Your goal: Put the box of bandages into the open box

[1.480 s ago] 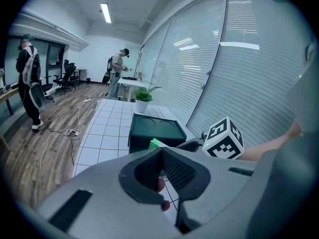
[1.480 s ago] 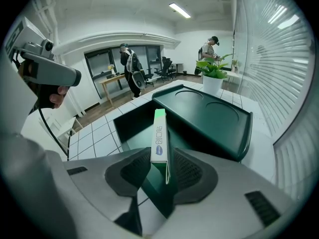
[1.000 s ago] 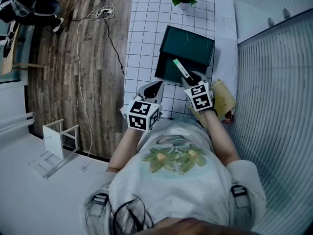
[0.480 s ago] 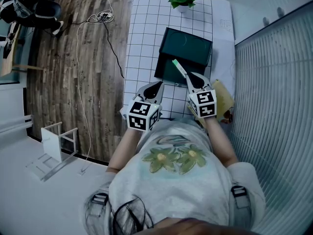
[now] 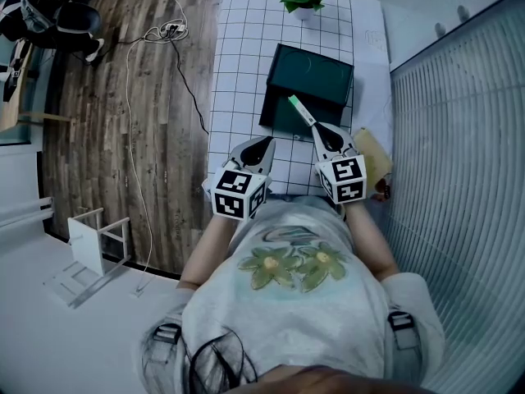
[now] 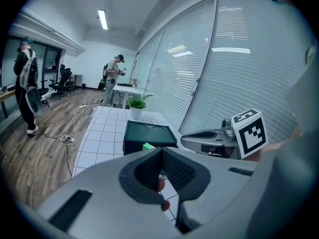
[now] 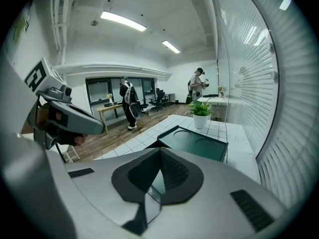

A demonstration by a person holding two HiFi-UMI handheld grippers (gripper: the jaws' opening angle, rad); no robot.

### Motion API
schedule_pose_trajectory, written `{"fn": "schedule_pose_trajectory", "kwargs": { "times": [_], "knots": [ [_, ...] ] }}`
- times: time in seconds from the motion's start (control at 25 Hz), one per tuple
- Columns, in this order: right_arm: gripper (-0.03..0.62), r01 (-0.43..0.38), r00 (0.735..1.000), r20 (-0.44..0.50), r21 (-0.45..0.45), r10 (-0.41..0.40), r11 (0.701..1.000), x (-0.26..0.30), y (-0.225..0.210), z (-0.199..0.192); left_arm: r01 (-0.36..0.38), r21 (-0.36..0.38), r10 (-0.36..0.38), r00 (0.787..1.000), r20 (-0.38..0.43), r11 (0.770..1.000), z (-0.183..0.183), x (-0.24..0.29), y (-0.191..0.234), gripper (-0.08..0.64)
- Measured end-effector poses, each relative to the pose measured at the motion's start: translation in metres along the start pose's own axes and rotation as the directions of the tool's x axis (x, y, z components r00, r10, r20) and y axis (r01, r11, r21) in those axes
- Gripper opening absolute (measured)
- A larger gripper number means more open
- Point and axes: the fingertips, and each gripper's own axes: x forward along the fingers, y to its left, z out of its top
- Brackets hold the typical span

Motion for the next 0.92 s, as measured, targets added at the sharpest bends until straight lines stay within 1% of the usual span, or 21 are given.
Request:
{"fn": "schedule_pose_trajectory", "kwargs": {
  "times": [0.24,0.68,0.92],
  "knots": [
    [0.006,0.03,1.0,0.011,-0.007,-0.03,1.0,-0.013,0.009,0.008,0.026,0.014,-0.026,1.0,0.004,1.0,0.004,-0.01,-0.006,0.008],
    [0.006,0.074,0.997,0.007,0.013,-0.074,0.997,-0.034,0.018,0.004,0.065,0.036,-0.065,0.998,0.003,0.997,0.004,-0.023,-0.015,0.008],
    [0.006,0.088,0.996,0.0,0.021,-0.088,0.996,-0.042,0.025,0.001,0.086,0.017,-0.086,0.996,0.002,0.996,0.002,-0.032,-0.017,0.008]
  ]
}}
